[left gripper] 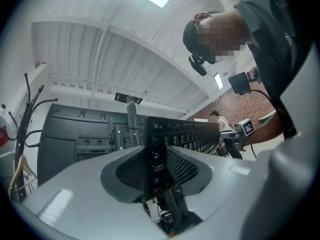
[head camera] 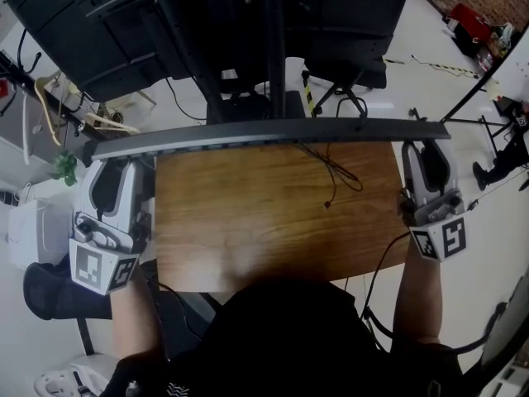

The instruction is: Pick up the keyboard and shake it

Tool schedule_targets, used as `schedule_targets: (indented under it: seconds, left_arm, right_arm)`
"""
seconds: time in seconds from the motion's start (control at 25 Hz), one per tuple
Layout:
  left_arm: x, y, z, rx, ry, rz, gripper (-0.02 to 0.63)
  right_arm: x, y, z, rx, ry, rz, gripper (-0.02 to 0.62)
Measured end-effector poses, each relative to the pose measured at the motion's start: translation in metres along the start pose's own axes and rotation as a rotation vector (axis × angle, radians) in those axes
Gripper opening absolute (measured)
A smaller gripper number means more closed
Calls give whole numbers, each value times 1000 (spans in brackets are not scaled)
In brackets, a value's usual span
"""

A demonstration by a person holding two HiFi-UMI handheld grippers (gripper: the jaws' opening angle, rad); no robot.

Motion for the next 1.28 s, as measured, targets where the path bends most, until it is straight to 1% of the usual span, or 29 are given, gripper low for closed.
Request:
schedule_targets:
  seconds: [0.12, 0.2, 0.52, 0.64, 0.84, 1.12, 1.28]
  left_arm:
    - [22, 4, 0, -3, 32, 58, 123]
    - [45, 9, 0, -13, 54, 119, 123]
    - [135, 44, -17, -53, 205, 325, 121]
    - [170, 65, -28, -66, 265, 406, 121]
    - [230, 96, -49, -79, 374, 535, 121]
    - [300, 136, -76, -61, 475, 716, 121]
    - [329, 157, -90, -60, 524, 782, 121]
  right_arm:
    - [19, 4, 0, -15, -39, 60, 132]
    - [39, 7, 2, -25, -71, 115, 132]
    - [125, 37, 22, -49, -246, 298, 130]
    - [158, 54, 33, -61, -308, 373, 132]
    - [211, 89, 52, -65, -377, 517, 132]
    - [280, 144, 84, -51, -507, 708, 130]
    - [305, 169, 99, -45, -553, 786, 130]
Point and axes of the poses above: the fingertips, and each gripper's own axes: y backward along the fingers, z to its left, x out of its underside, the point moved 1 cm from there along y, backward along the fingers, and after that the axes turned 7 degrees about -z, right-handed, at the moved point
